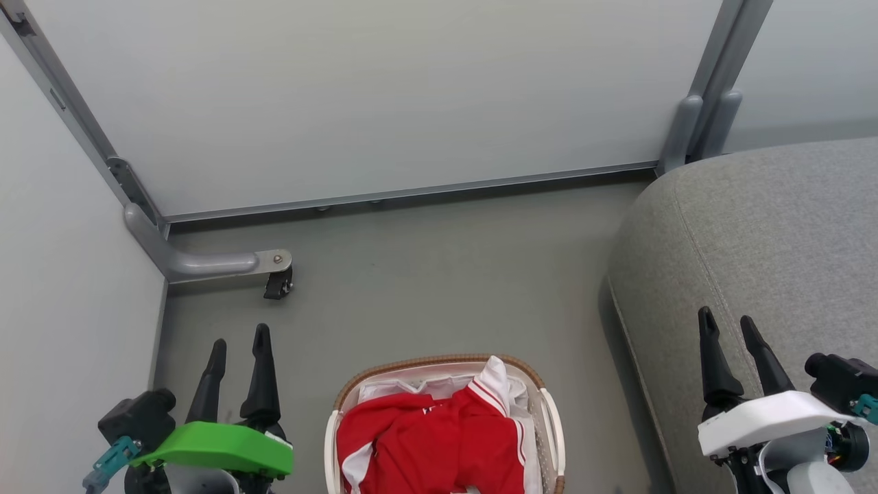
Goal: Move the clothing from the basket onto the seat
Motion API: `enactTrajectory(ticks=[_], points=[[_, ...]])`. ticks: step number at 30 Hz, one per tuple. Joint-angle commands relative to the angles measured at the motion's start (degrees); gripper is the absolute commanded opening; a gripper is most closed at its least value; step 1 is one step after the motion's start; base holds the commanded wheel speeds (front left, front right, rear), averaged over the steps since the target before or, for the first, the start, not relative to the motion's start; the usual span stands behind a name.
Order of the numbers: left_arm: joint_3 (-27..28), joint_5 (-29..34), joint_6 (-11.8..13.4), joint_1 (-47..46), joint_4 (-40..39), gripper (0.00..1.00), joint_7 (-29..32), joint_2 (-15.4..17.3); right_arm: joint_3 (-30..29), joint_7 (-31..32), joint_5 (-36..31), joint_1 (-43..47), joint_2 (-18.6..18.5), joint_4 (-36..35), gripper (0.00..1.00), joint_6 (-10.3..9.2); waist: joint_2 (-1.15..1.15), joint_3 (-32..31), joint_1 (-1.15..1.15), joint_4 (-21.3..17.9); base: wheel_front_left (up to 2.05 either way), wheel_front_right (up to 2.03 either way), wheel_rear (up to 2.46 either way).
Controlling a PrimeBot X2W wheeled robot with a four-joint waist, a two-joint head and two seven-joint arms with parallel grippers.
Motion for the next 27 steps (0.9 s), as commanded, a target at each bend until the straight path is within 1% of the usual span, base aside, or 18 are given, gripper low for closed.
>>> enactTrajectory(ticks=[1,27], points=[[-0.3,1.5,-0.3,0.1,-0.1,1.00,-0.6,0.4,0.0,-0.7,-1.8,0.2,-0.4,-0.3,1.00,0.01,0.00,0.0,0.00,0.0,0.00,0.00,0.00],[-2.0,12.3,-0.4,0.6,4.0,1.00,-4.0,0.5,-0.2,-4.2,-16.5,1.1,-0.6,0.5,1.00,0.02,0.00,0.5,0.00,0.6,0.00,0.00,0.00]])
